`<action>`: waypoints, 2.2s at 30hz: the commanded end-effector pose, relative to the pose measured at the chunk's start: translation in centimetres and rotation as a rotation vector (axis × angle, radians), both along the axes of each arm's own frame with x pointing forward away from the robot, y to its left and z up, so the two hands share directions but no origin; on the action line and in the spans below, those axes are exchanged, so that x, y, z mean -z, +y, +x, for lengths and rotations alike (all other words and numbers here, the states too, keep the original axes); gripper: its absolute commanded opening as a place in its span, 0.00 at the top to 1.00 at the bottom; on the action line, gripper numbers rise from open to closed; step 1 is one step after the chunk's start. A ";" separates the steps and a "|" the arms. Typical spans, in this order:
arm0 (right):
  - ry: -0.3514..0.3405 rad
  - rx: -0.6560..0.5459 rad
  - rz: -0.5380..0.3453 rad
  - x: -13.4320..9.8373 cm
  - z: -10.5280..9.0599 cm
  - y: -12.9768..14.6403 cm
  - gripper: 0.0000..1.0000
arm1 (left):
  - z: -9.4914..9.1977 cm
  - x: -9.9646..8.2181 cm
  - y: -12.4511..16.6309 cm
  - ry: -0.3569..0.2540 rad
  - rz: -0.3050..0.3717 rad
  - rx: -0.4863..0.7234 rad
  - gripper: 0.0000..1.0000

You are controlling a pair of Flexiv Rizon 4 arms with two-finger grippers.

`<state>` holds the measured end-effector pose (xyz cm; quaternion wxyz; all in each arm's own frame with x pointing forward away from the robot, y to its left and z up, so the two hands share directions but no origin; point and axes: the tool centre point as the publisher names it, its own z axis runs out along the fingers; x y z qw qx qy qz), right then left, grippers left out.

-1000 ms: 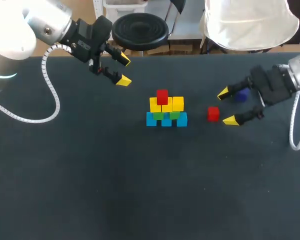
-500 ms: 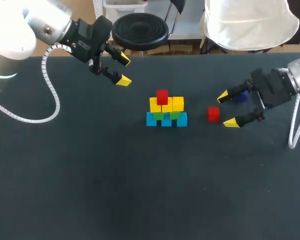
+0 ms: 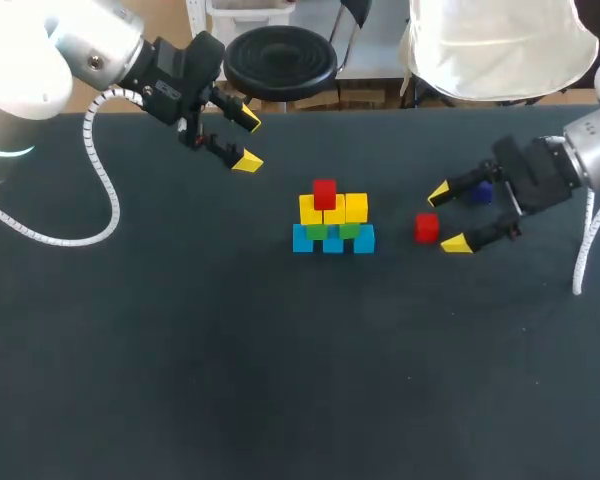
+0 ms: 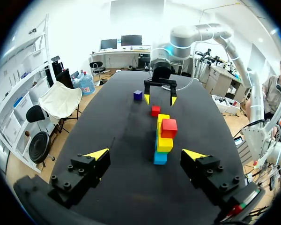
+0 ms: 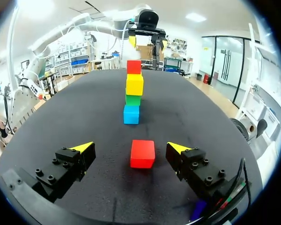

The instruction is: Place the blue cubes, place green cubes on the blue cubes, place the yellow cubes on the green cubes, then place the red cubes on the yellow cubes, and place purple cube on the red cubes.

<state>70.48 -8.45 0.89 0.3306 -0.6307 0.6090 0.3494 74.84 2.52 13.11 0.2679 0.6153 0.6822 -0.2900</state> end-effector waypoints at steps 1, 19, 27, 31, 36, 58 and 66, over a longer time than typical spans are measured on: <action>0.012 -0.007 0.000 0.4 0.5 0.2 0.00 | 0.1 0.0 0.0 0.001 0.001 0.003 0.00; 0.031 -0.005 0.015 1.0 0.4 0.6 0.51 | 0.1 0.0 0.0 0.001 0.001 0.003 0.00; 0.038 0.002 0.013 1.3 0.4 0.6 0.68 | 0.1 0.0 0.0 0.001 0.001 0.003 0.00; 0.047 0.027 0.029 1.6 0.3 0.4 0.95 | 0.1 0.0 0.0 0.001 0.001 0.003 0.00; 0.032 0.039 0.033 1.2 0.1 0.0 1.00 | 0.1 0.0 0.0 0.001 0.001 0.003 0.00; -0.007 -0.040 -0.041 -3.9 -1.2 0.1 1.00 | 0.1 0.0 0.0 0.001 0.001 0.003 0.00; -0.040 -0.037 -0.042 -6.5 -2.0 0.5 1.00 | 0.1 0.0 0.0 0.001 0.001 0.003 0.00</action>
